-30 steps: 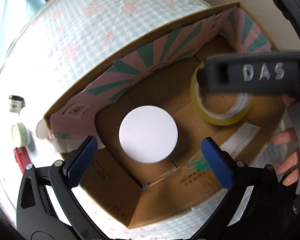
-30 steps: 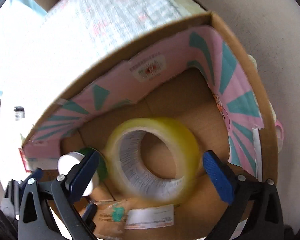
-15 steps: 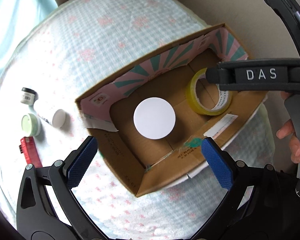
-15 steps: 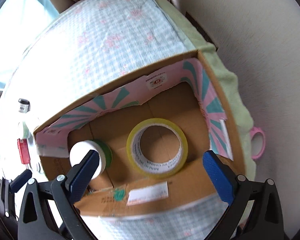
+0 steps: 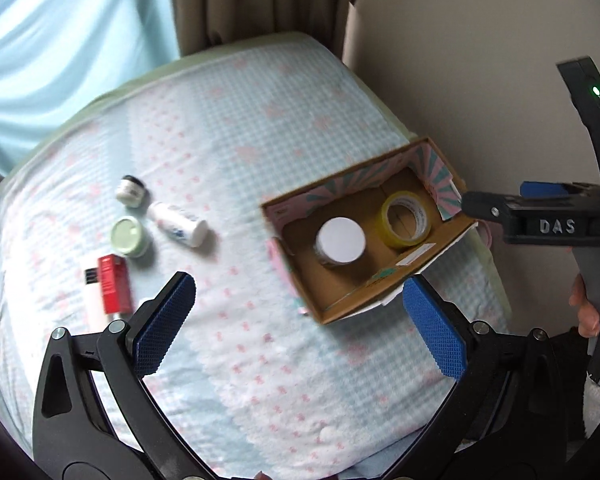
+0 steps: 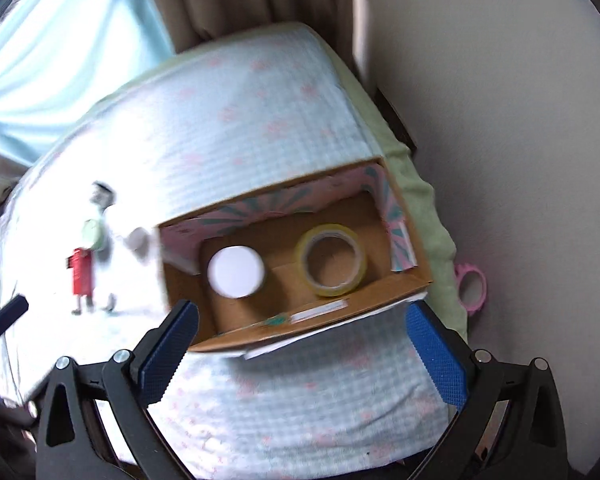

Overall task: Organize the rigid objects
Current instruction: 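Open both tools to drop the jar and tape into the box, then withdraw, then grasp the red box with the left tool while the right tool grasps the white pill bottle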

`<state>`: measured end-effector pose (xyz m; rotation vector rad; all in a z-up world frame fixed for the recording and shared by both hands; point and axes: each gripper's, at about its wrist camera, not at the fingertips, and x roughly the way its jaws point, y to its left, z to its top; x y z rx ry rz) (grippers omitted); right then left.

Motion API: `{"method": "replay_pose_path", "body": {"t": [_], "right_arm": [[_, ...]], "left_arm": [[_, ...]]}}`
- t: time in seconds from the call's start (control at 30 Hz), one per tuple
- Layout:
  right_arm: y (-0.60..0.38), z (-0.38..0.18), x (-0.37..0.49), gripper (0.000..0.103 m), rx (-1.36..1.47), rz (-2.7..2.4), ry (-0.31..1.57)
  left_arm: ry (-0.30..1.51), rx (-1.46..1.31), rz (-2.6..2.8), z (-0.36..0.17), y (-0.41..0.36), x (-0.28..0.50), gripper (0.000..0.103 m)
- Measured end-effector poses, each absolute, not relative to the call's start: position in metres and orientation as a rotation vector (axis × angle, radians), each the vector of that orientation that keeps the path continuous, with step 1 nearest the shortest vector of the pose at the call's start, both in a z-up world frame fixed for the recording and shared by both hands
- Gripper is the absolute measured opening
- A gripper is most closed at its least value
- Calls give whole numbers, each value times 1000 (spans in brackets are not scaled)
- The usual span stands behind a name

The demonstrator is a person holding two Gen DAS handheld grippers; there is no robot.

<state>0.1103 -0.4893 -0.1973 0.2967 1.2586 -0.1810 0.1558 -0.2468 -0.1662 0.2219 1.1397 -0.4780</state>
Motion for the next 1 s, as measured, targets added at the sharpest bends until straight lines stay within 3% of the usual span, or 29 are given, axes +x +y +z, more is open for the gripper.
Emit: {"method": "replay_pose_path", "body": {"t": [0.2, 0.43, 1.0], "right_arm": [[-422, -152, 91, 103, 299, -138, 1167], [-331, -131, 96, 103, 265, -75, 1104], [-194, -162, 193, 103, 128, 112, 1135]], "left_arm": [[1083, 224, -396, -131, -153, 138, 103], [1072, 208, -332, -126, -48, 134, 103], [1195, 91, -279, -201, 64, 223, 103]]}}
